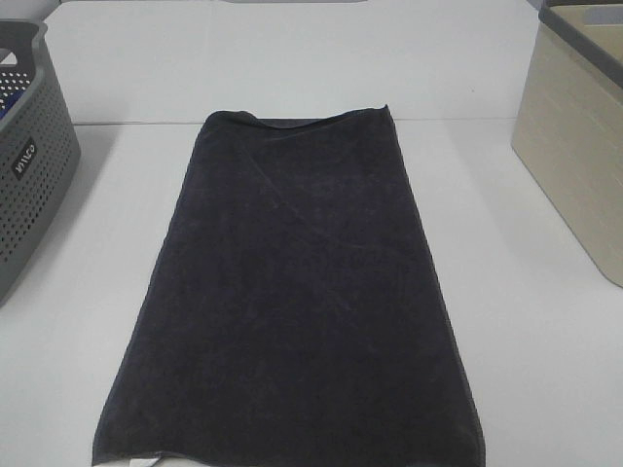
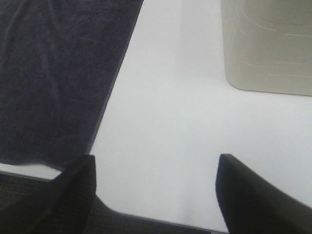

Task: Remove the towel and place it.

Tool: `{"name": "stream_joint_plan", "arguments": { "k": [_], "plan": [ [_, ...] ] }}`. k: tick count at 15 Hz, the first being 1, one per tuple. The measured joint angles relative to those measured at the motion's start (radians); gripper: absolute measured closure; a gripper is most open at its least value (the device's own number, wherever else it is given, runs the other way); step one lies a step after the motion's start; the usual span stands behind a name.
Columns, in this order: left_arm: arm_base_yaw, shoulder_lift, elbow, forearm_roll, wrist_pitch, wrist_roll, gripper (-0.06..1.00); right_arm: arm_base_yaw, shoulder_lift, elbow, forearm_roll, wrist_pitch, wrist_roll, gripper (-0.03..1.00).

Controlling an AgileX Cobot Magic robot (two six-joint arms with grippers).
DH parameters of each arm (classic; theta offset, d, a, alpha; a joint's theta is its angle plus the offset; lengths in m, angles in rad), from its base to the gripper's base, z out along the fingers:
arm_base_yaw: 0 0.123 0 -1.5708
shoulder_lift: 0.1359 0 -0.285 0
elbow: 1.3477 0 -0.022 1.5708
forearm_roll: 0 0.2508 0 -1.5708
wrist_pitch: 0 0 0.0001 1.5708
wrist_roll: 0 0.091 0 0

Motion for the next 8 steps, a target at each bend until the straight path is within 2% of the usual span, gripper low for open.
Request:
{"name": "stream_joint_plan", "arguments": {
  "k": [8],
  "plan": [
    [0.0, 0.0, 0.0, 0.0, 0.0, -0.005, 0.29, 0.0, 0.0, 0.0, 0.004, 0.0, 0.0, 0.28]
  ]
}}
